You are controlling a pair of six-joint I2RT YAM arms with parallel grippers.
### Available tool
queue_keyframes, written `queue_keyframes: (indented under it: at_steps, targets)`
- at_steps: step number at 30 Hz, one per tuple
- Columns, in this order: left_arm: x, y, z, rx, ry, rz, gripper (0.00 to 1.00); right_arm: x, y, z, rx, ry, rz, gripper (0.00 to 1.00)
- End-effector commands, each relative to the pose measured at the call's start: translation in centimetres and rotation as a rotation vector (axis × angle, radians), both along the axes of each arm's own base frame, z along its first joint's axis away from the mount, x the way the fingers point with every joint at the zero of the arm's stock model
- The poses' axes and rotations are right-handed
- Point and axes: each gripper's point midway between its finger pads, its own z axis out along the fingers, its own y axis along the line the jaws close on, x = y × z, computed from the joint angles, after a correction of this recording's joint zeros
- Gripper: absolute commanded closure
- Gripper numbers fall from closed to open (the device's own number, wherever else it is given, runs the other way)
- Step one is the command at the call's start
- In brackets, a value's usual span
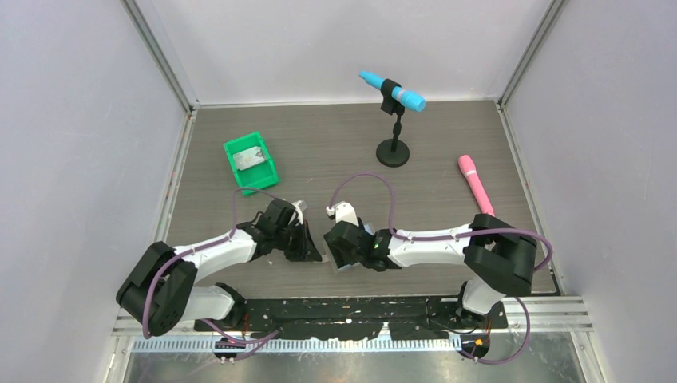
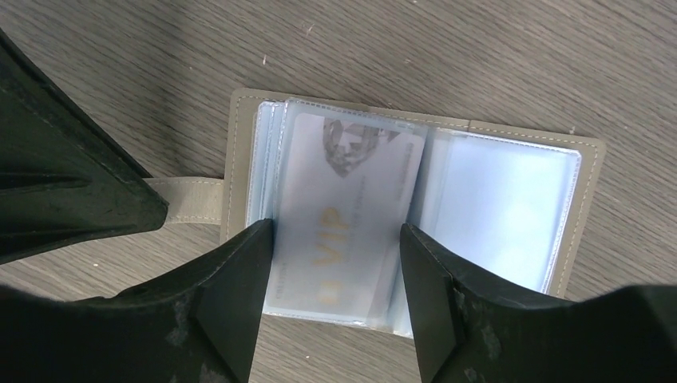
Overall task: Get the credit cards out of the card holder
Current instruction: Remove the credit card from the card holder.
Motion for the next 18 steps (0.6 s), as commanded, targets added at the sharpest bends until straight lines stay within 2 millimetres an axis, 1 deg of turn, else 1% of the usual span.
queue_keyframes:
  at_steps: [1, 4, 10, 18]
  targets:
    - [0.2, 0.0, 0.6, 0.003, -0.035, -0.011, 1.0, 0.7, 0.3, 2.1, 0.034, -0.047, -0.032, 0.34]
    - [0.2, 0.1, 0.6, 0.007, -0.035, -0.011, 1.0, 0.7, -0.1, 2.5, 0.03, -0.053, -0.038, 0.32]
    - [0.3, 0.2, 0.6, 0.011, -0.037, -0.009, 1.0, 0.9, -0.8, 3.4, 0.031, -0.074, -0.053, 0.32]
    - [0.3, 0.2, 0.6, 0.014, -0.035, -0.009, 1.0, 0.8, -1.1, 3.1, 0.016, -0.073, -0.05, 0.33]
